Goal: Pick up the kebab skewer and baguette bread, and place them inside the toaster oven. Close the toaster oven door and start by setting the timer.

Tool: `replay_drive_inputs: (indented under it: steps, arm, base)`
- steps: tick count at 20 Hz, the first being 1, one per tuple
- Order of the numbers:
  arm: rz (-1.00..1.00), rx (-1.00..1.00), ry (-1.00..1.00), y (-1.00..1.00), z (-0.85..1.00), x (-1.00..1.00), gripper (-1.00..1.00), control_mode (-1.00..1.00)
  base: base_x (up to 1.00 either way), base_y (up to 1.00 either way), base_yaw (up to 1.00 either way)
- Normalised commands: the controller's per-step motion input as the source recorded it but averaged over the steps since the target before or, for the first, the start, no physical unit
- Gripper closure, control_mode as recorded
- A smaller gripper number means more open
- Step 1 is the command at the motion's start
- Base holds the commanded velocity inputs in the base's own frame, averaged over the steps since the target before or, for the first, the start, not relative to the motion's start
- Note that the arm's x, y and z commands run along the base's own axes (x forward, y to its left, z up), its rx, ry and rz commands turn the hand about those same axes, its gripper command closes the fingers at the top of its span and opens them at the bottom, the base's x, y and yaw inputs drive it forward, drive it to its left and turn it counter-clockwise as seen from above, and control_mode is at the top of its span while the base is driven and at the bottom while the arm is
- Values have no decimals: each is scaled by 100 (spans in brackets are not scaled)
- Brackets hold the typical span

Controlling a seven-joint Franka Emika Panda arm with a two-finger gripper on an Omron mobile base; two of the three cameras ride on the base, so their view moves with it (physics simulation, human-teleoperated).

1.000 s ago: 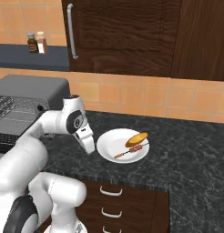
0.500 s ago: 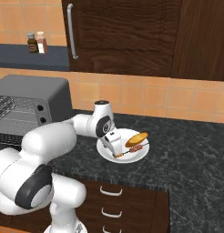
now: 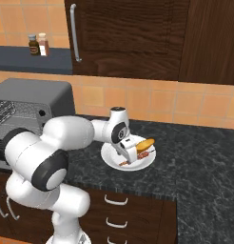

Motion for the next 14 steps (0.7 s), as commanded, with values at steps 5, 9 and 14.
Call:
replay_drive_inputs:
  steps: [5,9,14]
  arm:
    - [0,0,1,0,-28,15,-100,-100]
    - [0,0,2,0,-32,21,-100,-100]
    - [0,0,1,0,-24,30,-100,-100]
  base:
    - [0,0,0]
    - [0,0,0]
    - [0,0,0]
